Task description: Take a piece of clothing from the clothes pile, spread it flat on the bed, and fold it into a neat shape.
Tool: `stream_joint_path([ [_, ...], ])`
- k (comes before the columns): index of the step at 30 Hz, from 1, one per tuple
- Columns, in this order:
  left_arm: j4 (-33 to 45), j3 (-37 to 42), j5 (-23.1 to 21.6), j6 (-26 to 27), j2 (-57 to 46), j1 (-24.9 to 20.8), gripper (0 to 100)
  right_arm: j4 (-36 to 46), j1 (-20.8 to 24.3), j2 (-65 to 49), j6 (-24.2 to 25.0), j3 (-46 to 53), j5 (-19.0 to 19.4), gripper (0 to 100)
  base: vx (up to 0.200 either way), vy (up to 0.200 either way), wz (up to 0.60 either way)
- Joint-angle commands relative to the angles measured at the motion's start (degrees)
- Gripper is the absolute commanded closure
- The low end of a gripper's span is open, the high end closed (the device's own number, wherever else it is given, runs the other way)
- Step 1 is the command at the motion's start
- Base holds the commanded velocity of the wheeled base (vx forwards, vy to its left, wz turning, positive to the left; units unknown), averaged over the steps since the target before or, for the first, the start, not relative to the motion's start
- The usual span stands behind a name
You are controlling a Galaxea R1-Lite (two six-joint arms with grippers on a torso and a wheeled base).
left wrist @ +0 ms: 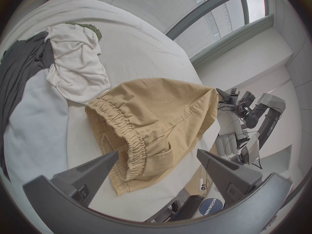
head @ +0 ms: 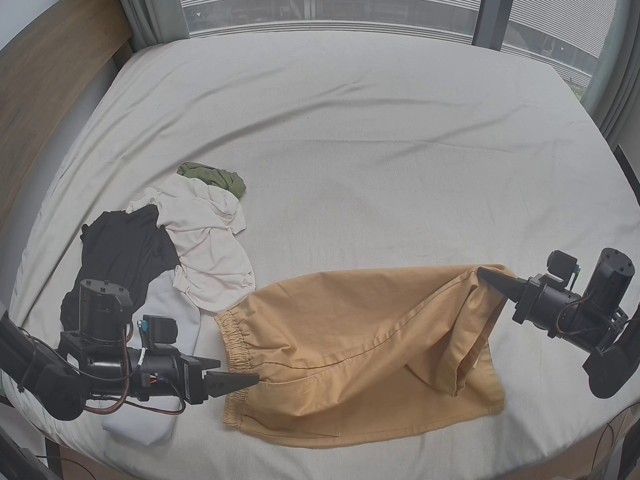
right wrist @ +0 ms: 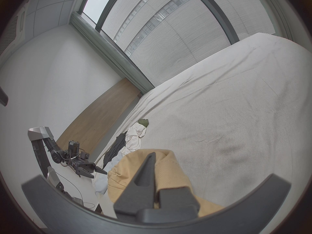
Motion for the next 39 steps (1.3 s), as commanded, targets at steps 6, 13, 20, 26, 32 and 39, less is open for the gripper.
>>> stream_joint_path([
  [6,-1.5,-0.3,-0.3,-0.4,5.8,-1.4,0,0.0,-0.2,-0.2,0.1,-0.2,0.1,100,0.000,0.000,0.00],
  [13,-13.4,0.6,0.0,-5.2,11.6,-5.0,0,0.0,-0.2,-0.2,0.1,-0.2,0.1,100,0.000,0.000,0.00],
  [20,-23.4,3.5,0.1,-5.7,16.1,-5.8,0,0.0,-0.3,-0.3,0.1,-0.3,0.1,100,0.000,0.000,0.00],
  [26,-25.9,3.5,0.2,-7.4,16.4,-6.3,0,0.0,-0.3,-0.2,0.1,-0.3,0.1,100,0.000,0.000,0.00],
  [32,-27.9,3.0,0.7,-7.5,17.4,-6.3,0,0.0,-0.3,-0.2,0.1,-0.3,0.1,100,0.000,0.000,0.00],
  [39,-33.8,3.7,3.0,-7.8,20.3,-6.4,100,0.0,-0.3,-0.1,0.1,-0.2,0.1,100,0.000,0.000,0.00],
])
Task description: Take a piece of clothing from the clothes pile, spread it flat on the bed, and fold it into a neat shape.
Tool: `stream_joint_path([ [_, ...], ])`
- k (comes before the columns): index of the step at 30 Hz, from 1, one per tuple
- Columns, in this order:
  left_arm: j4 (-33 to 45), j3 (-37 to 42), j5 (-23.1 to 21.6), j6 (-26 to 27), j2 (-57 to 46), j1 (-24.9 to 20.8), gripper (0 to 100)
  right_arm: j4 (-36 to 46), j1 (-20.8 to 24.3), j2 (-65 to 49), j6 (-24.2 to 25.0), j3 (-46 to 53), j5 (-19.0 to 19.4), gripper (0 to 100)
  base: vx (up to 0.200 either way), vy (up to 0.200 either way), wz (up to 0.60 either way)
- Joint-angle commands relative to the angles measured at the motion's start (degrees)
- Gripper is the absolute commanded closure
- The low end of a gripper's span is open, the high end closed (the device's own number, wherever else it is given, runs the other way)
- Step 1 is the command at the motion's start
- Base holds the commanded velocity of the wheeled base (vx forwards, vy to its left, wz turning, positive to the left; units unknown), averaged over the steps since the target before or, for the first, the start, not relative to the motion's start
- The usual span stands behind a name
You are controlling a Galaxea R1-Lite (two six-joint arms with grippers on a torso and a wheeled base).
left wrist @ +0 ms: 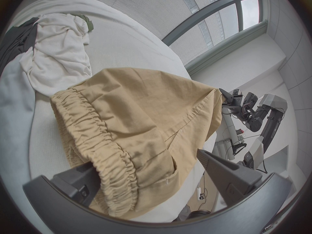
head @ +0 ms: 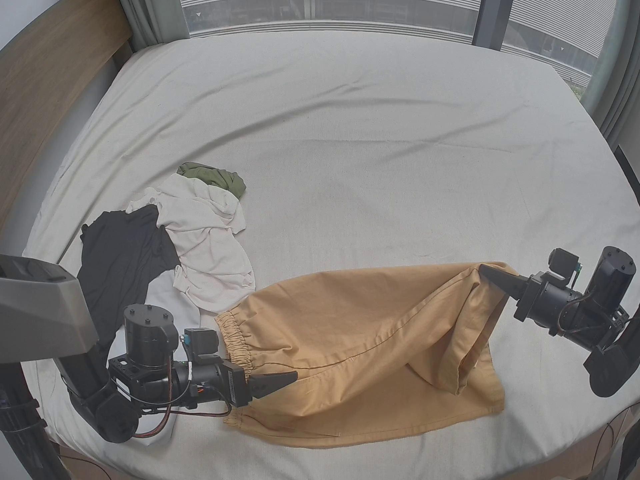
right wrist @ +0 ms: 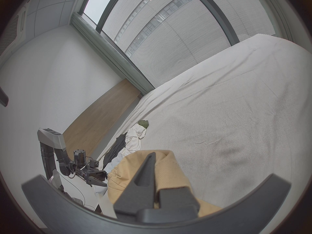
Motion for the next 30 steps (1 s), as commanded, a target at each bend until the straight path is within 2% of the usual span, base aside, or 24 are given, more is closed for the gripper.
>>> stream_joint_path([
  [1,-1.1,0.4,0.1,0.0,1.9,0.0,100,0.0,0.0,0.1,0.0,0.0,0.0,100,0.000,0.000,0.00],
  [14,-5.3,0.5,0.1,0.0,1.9,0.2,100,0.0,-0.2,0.2,0.0,0.0,0.0,100,0.000,0.000,0.00],
  [16,-9.7,0.5,0.1,-1.2,1.8,0.3,100,0.0,-0.3,0.1,0.0,0.0,0.0,100,0.000,0.000,0.00],
  [18,-9.7,0.5,0.1,-1.2,1.8,0.3,100,0.0,-0.3,0.1,0.0,0.0,0.0,100,0.000,0.000,0.00],
  [19,-15.2,0.4,0.2,-4.0,1.6,0.3,100,0.0,-0.3,0.1,0.0,0.0,0.0,100,0.000,0.000,0.00],
  [30,-15.4,-0.4,0.1,-5.8,-4.2,0.4,100,0.0,-1.2,0.2,0.0,0.0,0.4,100,0.000,0.000,0.00],
])
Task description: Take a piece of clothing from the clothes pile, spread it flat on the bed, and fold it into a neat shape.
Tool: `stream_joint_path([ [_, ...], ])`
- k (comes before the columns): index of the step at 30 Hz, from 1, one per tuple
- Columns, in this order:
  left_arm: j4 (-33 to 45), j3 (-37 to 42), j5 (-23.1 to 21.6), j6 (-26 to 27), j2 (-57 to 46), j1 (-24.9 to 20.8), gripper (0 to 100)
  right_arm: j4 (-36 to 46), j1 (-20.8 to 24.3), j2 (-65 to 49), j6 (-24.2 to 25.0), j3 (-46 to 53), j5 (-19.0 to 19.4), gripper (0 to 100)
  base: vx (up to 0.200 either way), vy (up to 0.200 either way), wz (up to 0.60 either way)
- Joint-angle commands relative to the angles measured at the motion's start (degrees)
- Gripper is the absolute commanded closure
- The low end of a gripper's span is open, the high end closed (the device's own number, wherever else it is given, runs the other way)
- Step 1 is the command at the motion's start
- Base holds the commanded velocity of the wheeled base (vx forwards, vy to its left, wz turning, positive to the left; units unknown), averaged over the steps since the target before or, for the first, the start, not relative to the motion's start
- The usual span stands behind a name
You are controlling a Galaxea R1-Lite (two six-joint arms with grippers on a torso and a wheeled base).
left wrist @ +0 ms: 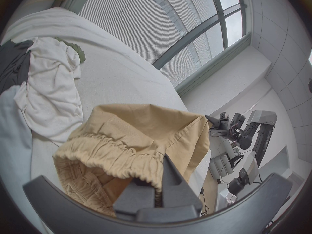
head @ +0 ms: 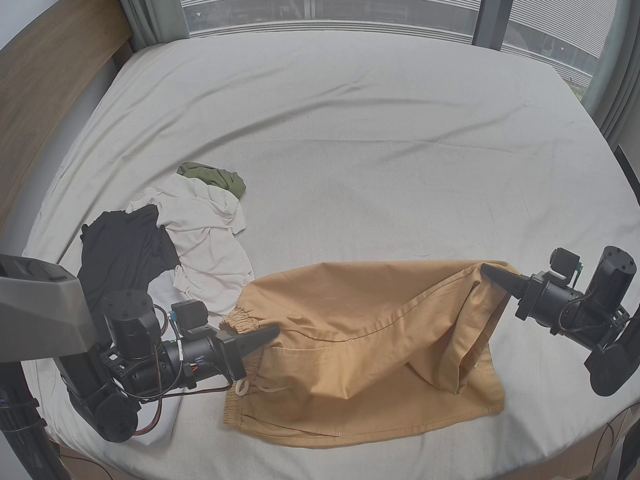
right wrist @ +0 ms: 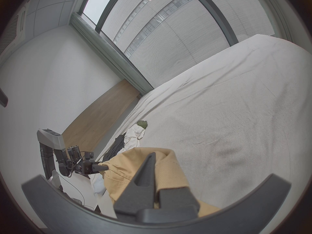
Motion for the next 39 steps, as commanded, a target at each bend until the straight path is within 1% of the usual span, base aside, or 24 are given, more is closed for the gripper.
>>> stream_joint_path([
  [1,0.0,-0.2,-0.1,-0.2,-3.2,0.0,100,0.0,-0.3,0.1,0.0,0.1,0.3,100,0.000,0.000,0.00],
  [6,0.0,-0.4,-0.2,-0.2,-4.8,0.0,100,0.0,-0.6,0.1,0.0,0.1,0.4,100,0.000,0.000,0.00],
  [13,0.0,-0.8,-0.2,-1.6,-6.0,0.1,100,0.0,-0.7,0.1,0.0,0.0,0.4,100,0.000,0.000,0.00],
  [23,0.0,-1.0,-0.3,-1.6,-8.3,0.1,100,0.0,-1.0,0.2,0.0,-0.2,0.5,100,0.000,0.000,0.00],
  [26,0.0,-1.0,-0.3,-1.6,-8.9,0.1,100,0.0,-1.2,0.1,0.1,-0.3,1.1,100,0.000,0.000,0.00],
  [37,0.0,-2.1,-0.3,-1.6,-8.9,1.1,100,0.0,-1.6,-0.2,0.1,-0.6,1.3,100,0.000,0.000,0.00],
  [39,0.0,-2.5,-0.2,-1.6,-9.3,1.7,100,0.0,-2.3,-0.4,0.2,-1.0,2.1,100,0.000,0.000,0.00],
])
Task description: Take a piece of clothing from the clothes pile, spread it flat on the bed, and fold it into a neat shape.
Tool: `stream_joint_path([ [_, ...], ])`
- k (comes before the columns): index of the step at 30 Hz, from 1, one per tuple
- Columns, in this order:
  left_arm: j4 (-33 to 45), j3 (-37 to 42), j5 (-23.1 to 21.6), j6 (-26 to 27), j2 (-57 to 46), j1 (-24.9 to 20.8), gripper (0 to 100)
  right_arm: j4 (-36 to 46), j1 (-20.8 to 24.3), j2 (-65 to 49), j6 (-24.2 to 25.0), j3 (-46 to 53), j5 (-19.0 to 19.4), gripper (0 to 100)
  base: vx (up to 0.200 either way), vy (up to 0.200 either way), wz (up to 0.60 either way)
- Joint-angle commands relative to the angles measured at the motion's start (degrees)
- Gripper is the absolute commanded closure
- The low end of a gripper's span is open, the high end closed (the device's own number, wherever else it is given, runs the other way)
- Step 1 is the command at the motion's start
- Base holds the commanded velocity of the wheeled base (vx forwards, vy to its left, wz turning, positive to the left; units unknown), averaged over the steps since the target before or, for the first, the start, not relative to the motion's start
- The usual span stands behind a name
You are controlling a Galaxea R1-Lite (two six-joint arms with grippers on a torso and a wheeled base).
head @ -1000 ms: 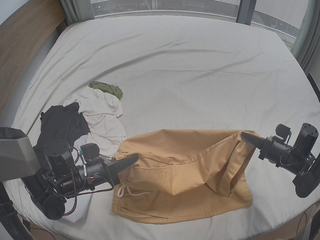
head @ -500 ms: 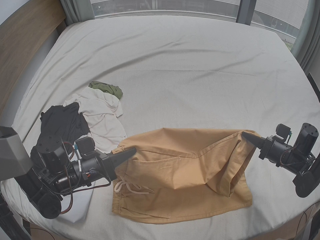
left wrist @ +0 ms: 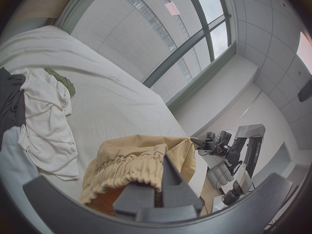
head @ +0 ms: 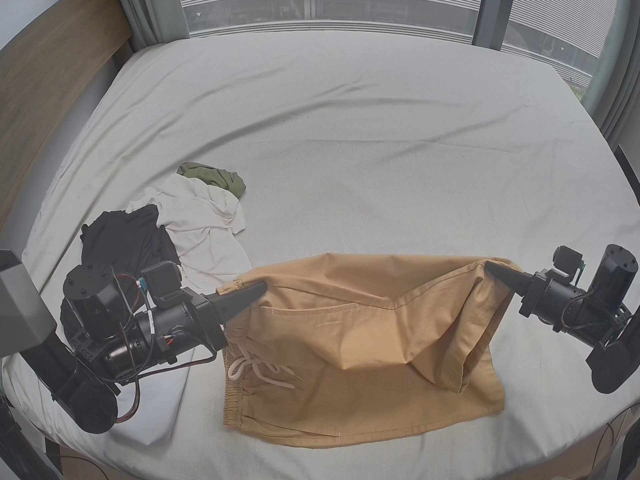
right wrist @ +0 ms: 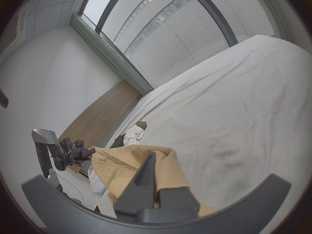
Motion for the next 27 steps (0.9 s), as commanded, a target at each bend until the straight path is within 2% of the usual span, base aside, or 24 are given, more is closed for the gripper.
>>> stream_joint_path([
  [1,0.0,-0.7,0.0,-0.1,-1.0,0.7,100,0.0,-0.9,-0.4,0.1,-0.4,1.0,100,0.000,0.000,0.00],
  [27,-0.1,-2.4,-0.1,-2.1,-4.1,2.3,100,0.0,-1.2,-2.4,0.1,-0.6,1.6,100,0.000,0.000,0.00],
])
